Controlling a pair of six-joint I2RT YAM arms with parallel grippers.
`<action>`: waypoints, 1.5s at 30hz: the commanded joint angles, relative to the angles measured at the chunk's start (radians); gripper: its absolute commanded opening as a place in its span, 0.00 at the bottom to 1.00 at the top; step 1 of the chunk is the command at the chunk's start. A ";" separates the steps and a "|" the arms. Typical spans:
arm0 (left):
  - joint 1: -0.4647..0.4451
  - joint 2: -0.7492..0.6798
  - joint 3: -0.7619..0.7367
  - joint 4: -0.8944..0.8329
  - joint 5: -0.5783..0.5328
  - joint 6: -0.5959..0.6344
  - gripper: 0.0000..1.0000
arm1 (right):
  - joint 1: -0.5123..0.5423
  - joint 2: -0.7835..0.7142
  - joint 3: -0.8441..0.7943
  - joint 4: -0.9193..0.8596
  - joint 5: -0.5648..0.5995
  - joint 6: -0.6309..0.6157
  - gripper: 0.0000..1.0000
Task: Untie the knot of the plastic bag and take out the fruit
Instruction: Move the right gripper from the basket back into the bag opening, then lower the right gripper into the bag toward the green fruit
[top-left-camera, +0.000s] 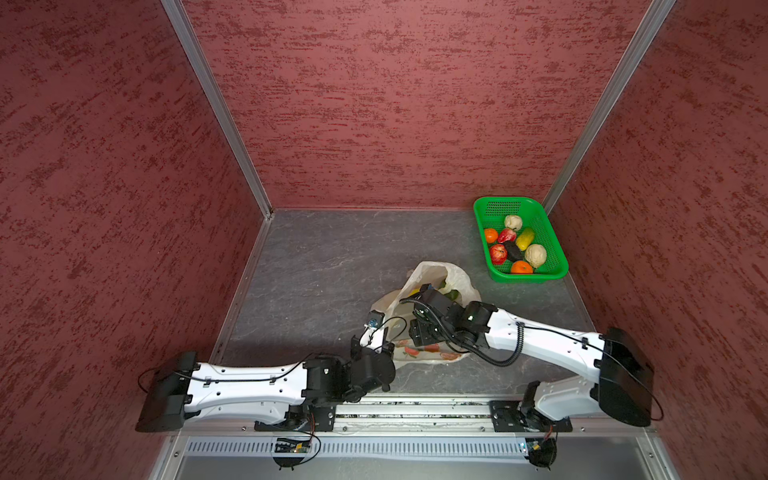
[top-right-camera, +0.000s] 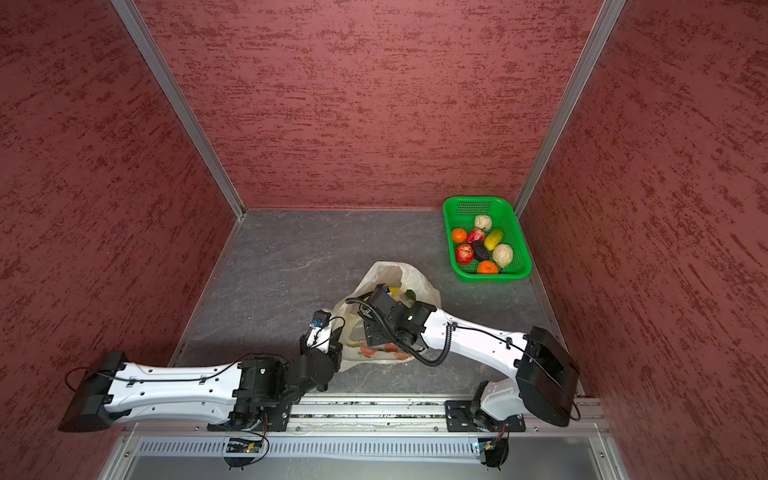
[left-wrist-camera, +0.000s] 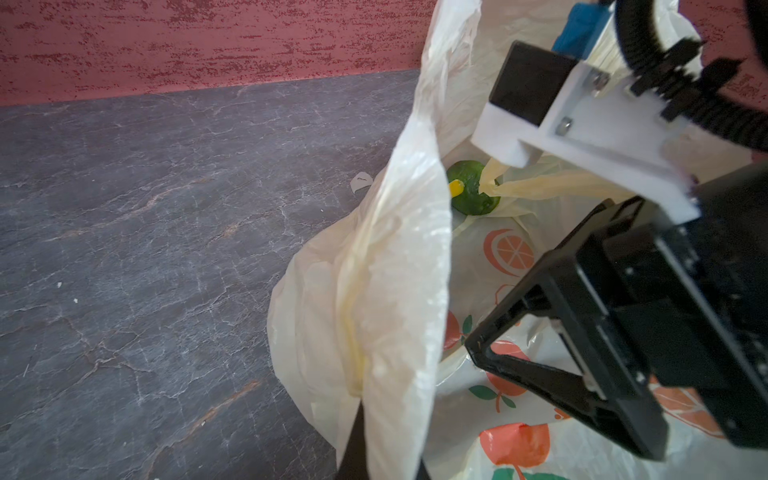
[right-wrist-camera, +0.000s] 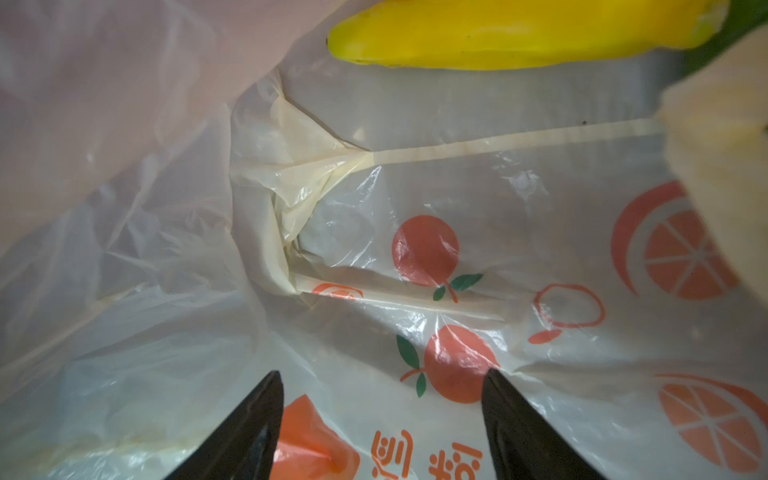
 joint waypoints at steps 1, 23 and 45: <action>0.003 -0.012 0.029 0.016 -0.018 0.022 0.00 | -0.001 0.059 -0.002 0.100 0.032 -0.002 0.76; -0.046 0.019 0.017 -0.051 -0.045 -0.061 0.00 | -0.263 0.151 0.032 0.205 0.456 0.042 0.72; -0.115 0.142 0.092 -0.038 -0.048 -0.084 0.00 | -0.371 0.283 0.037 0.366 0.455 -0.010 0.91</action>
